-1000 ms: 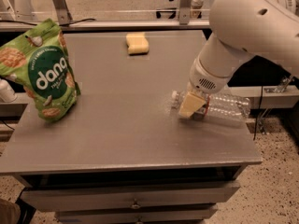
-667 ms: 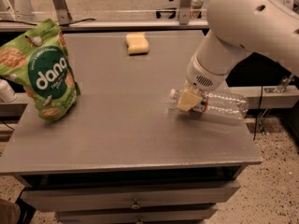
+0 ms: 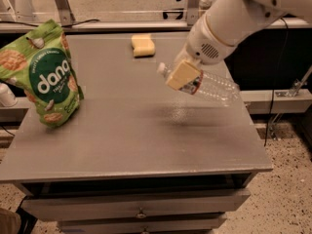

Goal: Place water bottle upright

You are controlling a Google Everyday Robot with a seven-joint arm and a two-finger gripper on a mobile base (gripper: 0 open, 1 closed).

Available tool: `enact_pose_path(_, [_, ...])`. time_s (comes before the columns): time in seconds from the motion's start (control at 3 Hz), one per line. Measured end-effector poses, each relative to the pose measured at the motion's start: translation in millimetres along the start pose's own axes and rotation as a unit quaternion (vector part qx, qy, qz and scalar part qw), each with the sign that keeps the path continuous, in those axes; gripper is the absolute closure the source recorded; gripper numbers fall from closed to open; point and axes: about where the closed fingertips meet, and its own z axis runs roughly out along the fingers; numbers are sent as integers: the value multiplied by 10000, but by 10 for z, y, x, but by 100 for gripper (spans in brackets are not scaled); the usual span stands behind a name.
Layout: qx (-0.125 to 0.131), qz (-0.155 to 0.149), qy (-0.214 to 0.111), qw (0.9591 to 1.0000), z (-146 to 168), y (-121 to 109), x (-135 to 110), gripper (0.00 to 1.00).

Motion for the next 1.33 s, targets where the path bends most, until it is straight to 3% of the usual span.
enact_pose_path(0.33, [-237,111,-995,9947,-176,-71,-329,100])
enact_pose_path(0.67, [-570,425,-2030,9766,-300,-35,-545,100])
enact_pose_path(1.0, [-844,549,-2413,9652,-406,98,-734,100])
enact_pose_path(1.33, [-842,546,-2407,9654,-404,96,-734,100])
